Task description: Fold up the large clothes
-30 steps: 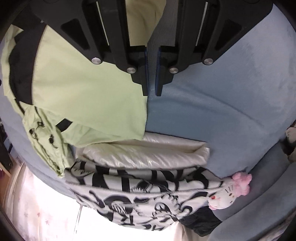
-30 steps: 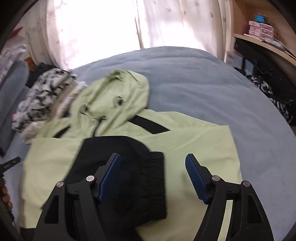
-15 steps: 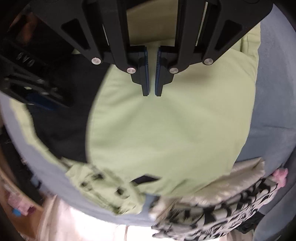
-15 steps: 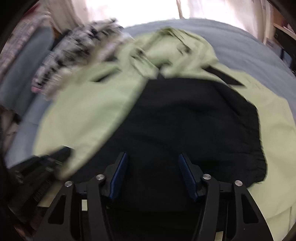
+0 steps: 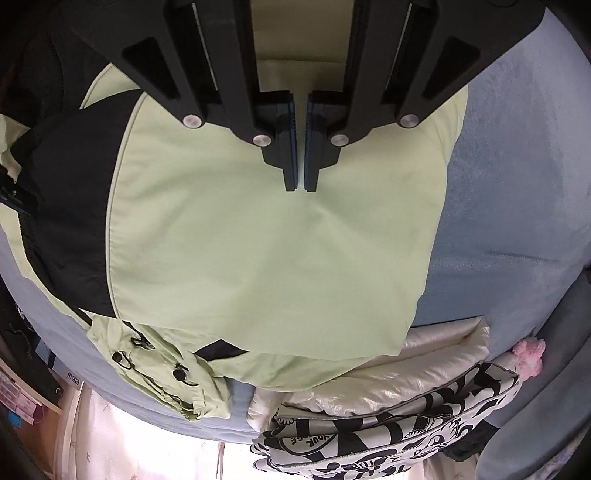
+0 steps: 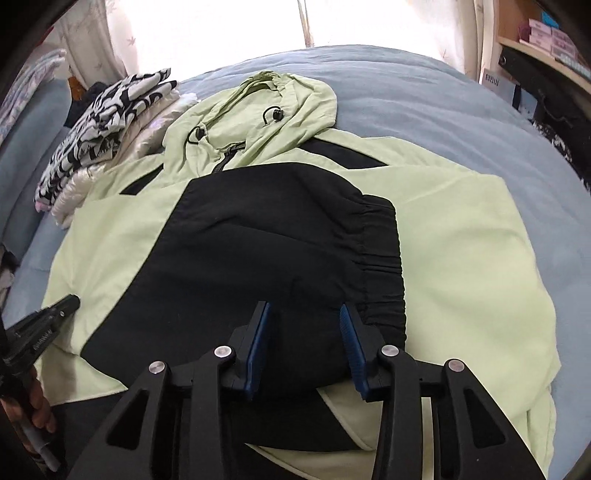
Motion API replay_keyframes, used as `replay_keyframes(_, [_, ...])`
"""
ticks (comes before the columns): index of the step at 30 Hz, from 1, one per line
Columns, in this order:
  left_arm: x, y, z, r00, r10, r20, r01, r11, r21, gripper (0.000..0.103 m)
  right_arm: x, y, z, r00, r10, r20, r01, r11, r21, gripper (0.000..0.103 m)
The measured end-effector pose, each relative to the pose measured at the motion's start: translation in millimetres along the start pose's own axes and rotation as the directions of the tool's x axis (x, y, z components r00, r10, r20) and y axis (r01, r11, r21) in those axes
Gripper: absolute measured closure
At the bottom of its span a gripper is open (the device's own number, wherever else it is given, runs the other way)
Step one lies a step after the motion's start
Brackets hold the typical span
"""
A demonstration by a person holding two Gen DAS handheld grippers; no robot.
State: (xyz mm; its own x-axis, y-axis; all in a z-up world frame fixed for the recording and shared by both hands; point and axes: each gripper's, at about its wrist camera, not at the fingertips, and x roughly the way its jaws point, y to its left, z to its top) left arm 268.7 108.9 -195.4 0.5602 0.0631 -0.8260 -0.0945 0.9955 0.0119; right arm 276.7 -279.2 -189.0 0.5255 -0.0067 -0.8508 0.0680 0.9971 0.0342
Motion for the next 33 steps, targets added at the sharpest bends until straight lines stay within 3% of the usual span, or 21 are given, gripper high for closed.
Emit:
replay_keyframes(11, [-35, -3, -2, 1.000, -0.002, -0.002, 0.002, 1.000, -0.003, 0.101, -39, 0, -2, 0.996, 0.085, 0.023, -0.086, 0.996, 0.039, 0.062])
replay_keyframes(22, [-137, -6, -25, 0.994, 0.020, 0.104, -0.022, 0.999, 0.024, 0.101, -148, 14, -33, 0.983, 0.119, 0.140, -0.124, 0.992, 0.028, 0.054])
replay_keyframes(33, [-234, 7, -78, 0.985, 0.031, 0.169, -0.034, 0.999, 0.015, 0.101, -257, 29, -91, 0.963, 0.145, 0.229, -0.149, 0.989, 0.000, 0.053])
